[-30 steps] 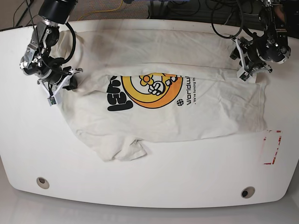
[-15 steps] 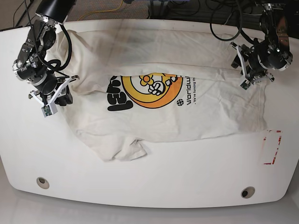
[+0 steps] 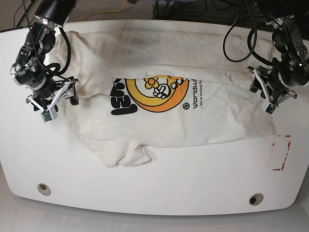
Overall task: Layout the t-shirt on the table in an organized manner, then fold the t-shirt properly
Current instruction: 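Re-grip the shoulder corners with both grippers and tug them apart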
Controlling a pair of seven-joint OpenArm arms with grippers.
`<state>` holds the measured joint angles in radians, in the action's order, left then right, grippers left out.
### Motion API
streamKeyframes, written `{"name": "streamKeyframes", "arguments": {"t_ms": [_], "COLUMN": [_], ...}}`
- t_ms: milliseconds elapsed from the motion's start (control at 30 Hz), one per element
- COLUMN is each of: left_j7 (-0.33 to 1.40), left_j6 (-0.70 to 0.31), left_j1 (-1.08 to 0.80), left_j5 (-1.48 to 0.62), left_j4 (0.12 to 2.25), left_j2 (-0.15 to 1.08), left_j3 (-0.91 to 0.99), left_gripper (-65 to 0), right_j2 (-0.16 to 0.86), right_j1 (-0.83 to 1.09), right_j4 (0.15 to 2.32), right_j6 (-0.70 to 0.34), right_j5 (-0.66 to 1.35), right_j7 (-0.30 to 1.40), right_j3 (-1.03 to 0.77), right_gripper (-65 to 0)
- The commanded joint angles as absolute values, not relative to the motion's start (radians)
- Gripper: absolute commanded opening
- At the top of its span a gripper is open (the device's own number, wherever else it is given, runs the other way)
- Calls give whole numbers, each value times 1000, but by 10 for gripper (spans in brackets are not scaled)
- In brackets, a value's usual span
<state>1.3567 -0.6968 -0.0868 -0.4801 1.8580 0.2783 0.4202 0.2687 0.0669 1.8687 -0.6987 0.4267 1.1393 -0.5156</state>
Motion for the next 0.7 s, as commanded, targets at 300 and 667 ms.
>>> {"name": "streamKeyframes", "arguments": {"t_ms": [300,667], "left_j7": [1214,1089], "left_j6": [-698,-698], "left_j1": [-236,-351], "left_j5": [-484,-381], "left_j4": [1873,1870], "left_j2": [297,280], "left_j3": [470,476], "left_gripper": [-428,-460], "right_j2": [223,211], "right_j1": [229,337], "right_j4": [2011,1989], "right_j6": [-698,-698], "right_j5": [437,435], "right_j7": [1139,1104], "right_j3": [-519,-522], "right_gripper": [-444,-273]}}
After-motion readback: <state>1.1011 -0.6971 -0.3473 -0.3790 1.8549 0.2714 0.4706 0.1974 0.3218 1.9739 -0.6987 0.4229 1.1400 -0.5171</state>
